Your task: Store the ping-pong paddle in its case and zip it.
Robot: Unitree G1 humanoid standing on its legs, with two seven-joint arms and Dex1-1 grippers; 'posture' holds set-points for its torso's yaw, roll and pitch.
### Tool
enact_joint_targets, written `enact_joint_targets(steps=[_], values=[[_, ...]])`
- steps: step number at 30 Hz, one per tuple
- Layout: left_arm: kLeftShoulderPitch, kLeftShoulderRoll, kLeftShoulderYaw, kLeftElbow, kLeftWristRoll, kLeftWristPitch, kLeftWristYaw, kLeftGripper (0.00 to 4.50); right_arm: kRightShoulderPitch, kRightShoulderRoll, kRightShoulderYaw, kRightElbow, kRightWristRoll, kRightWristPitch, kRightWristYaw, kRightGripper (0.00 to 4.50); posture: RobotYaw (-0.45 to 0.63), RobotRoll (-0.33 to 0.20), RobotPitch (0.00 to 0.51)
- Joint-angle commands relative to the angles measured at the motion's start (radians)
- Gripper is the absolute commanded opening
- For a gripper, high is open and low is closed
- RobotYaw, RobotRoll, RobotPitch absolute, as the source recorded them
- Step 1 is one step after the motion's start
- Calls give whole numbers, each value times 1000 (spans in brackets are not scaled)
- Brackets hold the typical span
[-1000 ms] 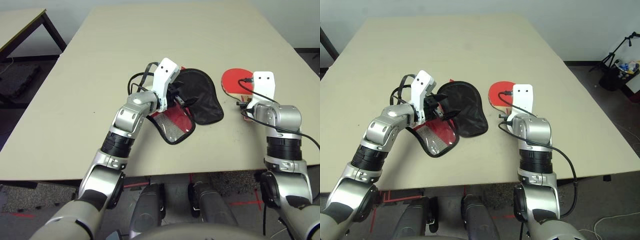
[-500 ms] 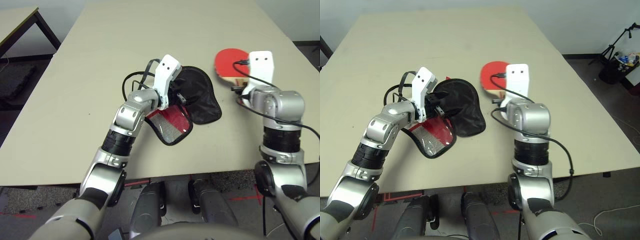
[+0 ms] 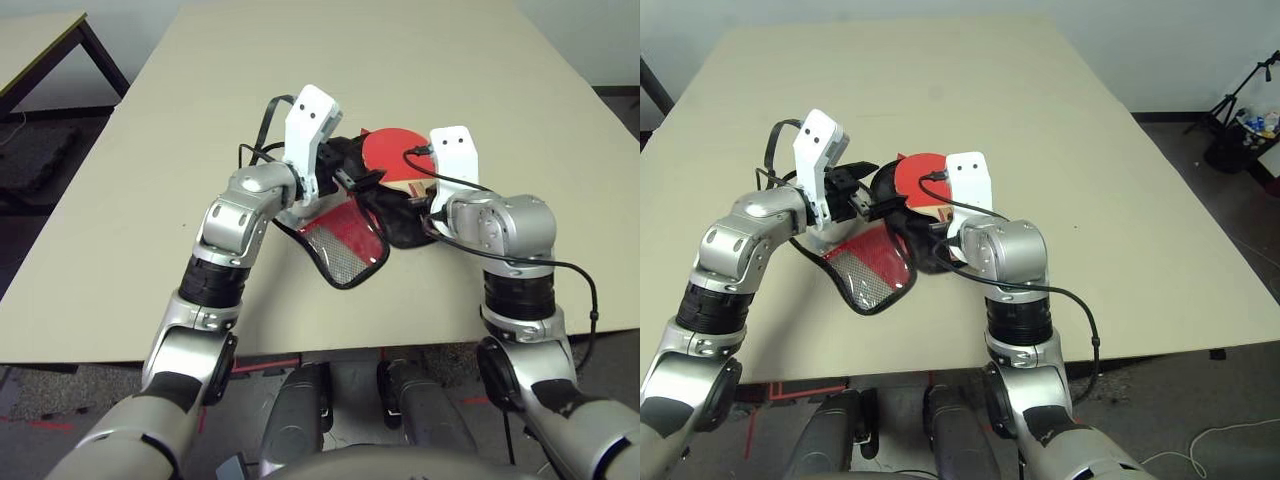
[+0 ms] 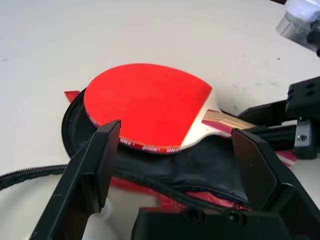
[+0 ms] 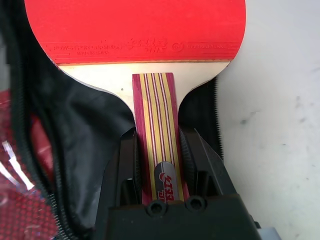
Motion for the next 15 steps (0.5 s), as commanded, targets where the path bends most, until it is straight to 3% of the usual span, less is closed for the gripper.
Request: enact_joint_targets(steps=[1,15], values=[[17,1,6,-20,-12,14,11,4500,-21,2,20,15,2,-32,11,1121,36,0,107],[18,-2,4,-19,-20,18,25,4500,-35,-16,38,125,-16,-128,24,1121,44,0,117]])
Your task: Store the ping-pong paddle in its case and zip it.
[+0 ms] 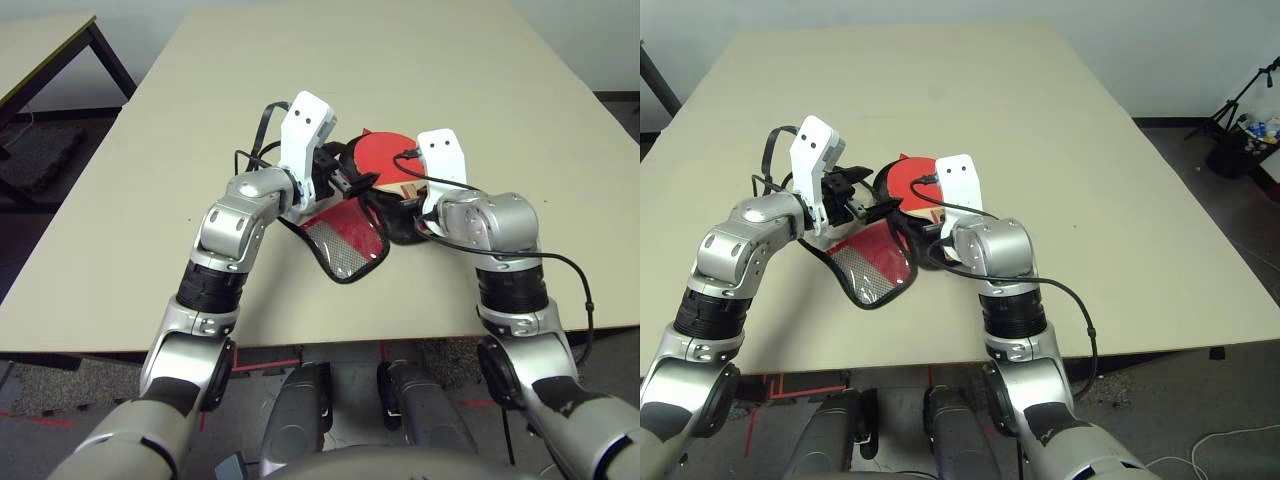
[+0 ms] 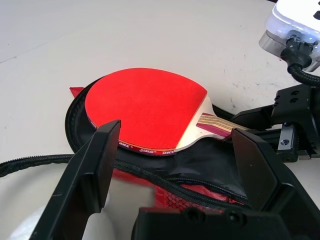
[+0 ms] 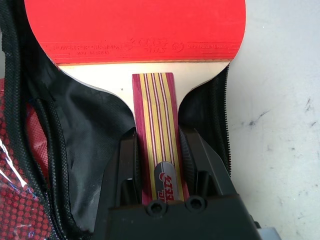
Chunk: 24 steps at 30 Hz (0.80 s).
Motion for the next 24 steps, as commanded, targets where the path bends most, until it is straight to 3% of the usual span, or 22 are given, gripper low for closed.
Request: enact_joint_targets(steps=[1,24], values=[[8,-1,1,-9,-13,8,1,4500,-22,8,14,2,0,-23,7,1121,44,0,117],[26,-6,-5,-37,-33,28,26,4500,-23,6,29,95,-32,-102,2,1121,55,0,141]])
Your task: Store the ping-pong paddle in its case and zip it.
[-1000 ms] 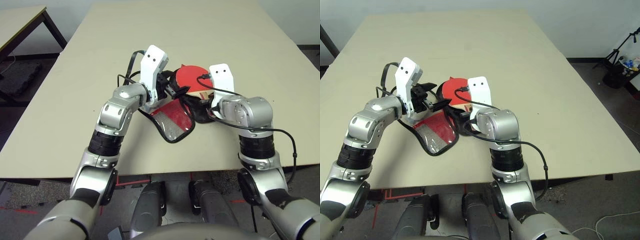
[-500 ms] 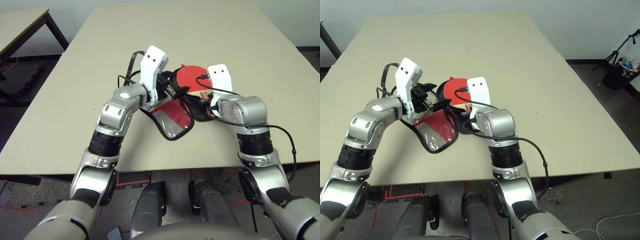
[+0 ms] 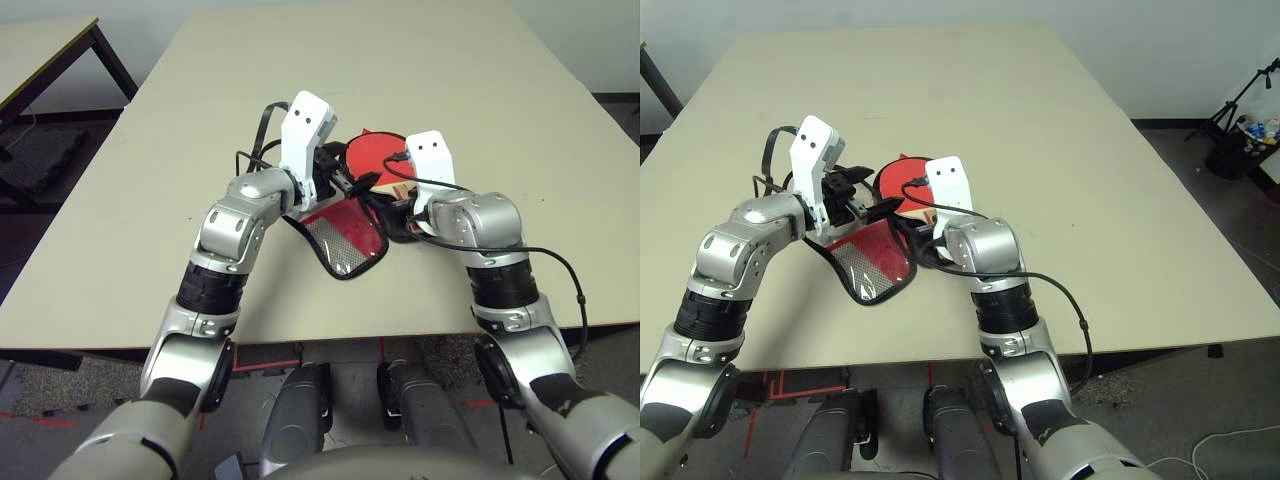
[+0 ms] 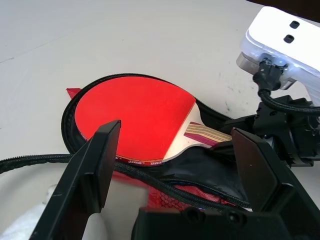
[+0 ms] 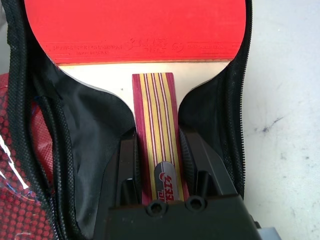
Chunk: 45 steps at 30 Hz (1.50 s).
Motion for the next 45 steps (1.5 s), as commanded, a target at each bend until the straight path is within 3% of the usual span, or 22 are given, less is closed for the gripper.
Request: enact_joint_targets(steps=[1,13,14,23,33,40,45], values=[[16,-4,-6,-13,-8,12,3,4500,-12,-3,-8,11,-13,-32,-8,1121,55,0,141],[14,-9,-6,-10,-9,15,4,4500,-18,2,3,28,-17,-59,0,1121,60,0,140],[14,-6,-3,-12,-11,18,2,4500,-18,1,5,26,-17,-60,3,1861,60,0,140],[-6,88,155,-38,-104,123,-3,4500,24,-46,-8,-172,62,-104,129,4486,88,0,139],[39,269,368,16,-208,233,-8,4500,95,-210,-44,-284,97,-135,215,4486,98,0,144],[102,237,484,46,-279,304,56,4500,107,-241,-69,-293,97,-111,203,4486,91,0,143],[169,200,471,39,-296,321,87,4500,118,-252,-69,-293,92,-104,198,4486,83,0,142]])
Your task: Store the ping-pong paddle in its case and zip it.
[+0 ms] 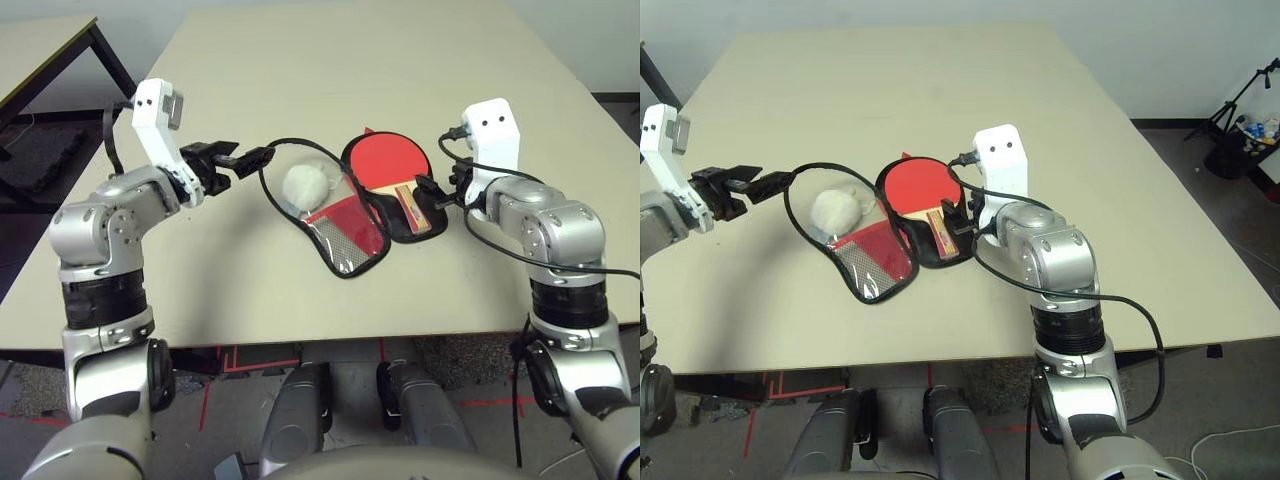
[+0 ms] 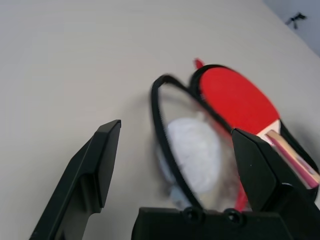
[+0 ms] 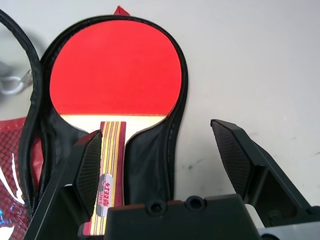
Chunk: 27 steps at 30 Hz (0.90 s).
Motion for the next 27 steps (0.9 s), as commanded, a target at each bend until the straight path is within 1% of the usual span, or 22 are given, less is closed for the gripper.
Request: enact_joint_targets(steps=[1,5,10,15,19,23,27], values=[[47,-30,-17,0,-18,25,20,4500,16,-7,-1,-13,2,16,-5,4486,82,0,142],[74,-70,-41,-15,-30,39,38,4500,21,-7,-3,-17,1,24,-13,4486,73,0,144],[24,-156,-56,-43,-85,88,77,4500,26,-7,-5,-21,1,31,-22,4486,71,0,145],[-107,-263,-57,8,-147,121,109,4500,24,-10,-15,-15,-5,25,-36,4486,73,0,150],[-268,-354,-44,124,-177,101,142,4500,7,-1,-40,-2,-17,14,-66,4486,70,0,156],[-431,-417,-31,296,-181,25,150,4500,-11,24,-74,4,-27,8,-112,4486,63,0,161],[-531,-441,-72,447,-138,-89,115,4500,-33,61,-135,-1,-33,24,-168,4486,49,0,163]])
